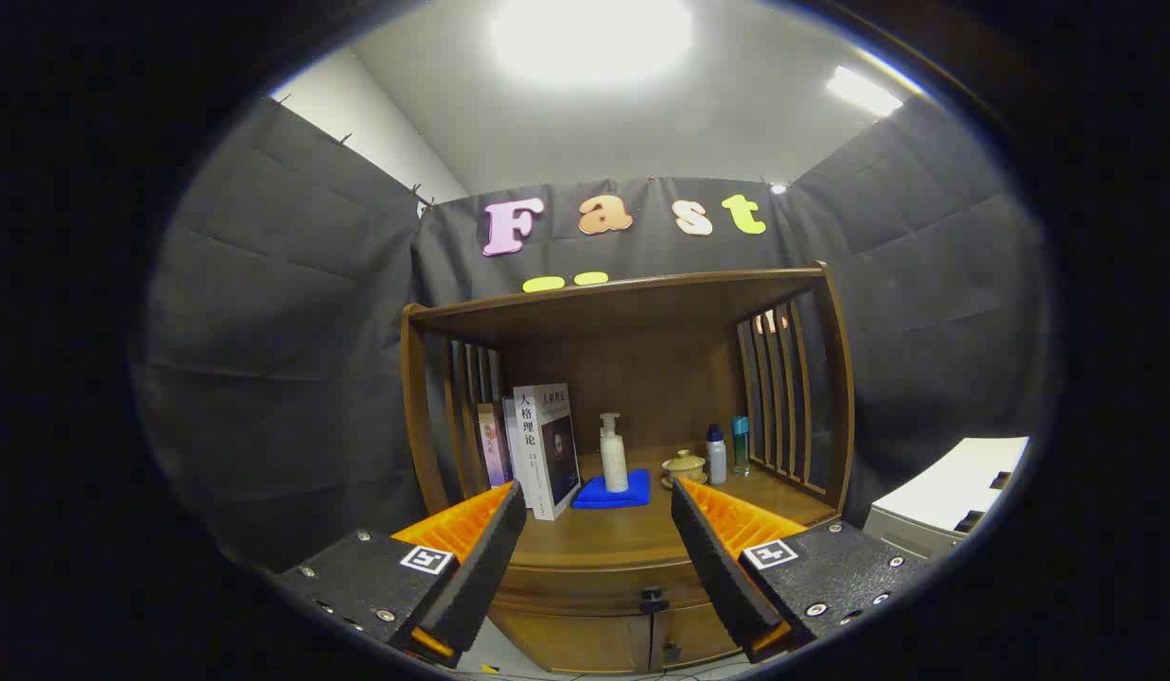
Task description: Pull open the drawer, take out the items inside it, and place them on the countertop above the cabinet.
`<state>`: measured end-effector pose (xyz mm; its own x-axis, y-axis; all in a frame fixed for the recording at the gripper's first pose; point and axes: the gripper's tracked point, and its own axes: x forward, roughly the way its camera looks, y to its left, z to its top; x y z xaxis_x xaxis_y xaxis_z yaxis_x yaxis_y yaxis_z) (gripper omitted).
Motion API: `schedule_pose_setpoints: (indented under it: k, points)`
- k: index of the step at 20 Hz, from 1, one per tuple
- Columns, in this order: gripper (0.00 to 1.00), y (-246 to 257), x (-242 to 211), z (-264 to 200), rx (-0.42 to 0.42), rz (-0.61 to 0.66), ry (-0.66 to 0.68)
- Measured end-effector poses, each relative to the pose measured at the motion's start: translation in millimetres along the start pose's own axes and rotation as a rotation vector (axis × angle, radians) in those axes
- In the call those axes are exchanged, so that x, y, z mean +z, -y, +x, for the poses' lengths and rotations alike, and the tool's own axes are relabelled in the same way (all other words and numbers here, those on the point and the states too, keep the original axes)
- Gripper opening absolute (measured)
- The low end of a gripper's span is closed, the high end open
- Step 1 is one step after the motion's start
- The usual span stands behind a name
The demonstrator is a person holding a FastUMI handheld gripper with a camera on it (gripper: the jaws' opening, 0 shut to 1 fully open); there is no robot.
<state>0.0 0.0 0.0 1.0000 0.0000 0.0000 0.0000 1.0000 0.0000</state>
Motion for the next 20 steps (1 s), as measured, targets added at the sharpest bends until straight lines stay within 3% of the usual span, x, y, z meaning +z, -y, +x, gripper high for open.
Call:
schedule_pose_setpoints:
  k: [6,10,20]
  points:
    - [0.95,-1,-4,-1,0.018,-0.062,0.004]
    - [0.96,-7,-9,-2,0.085,-0.053,-0.019]
    - [0.95,-20,-12,10,0.183,-0.231,0.031]
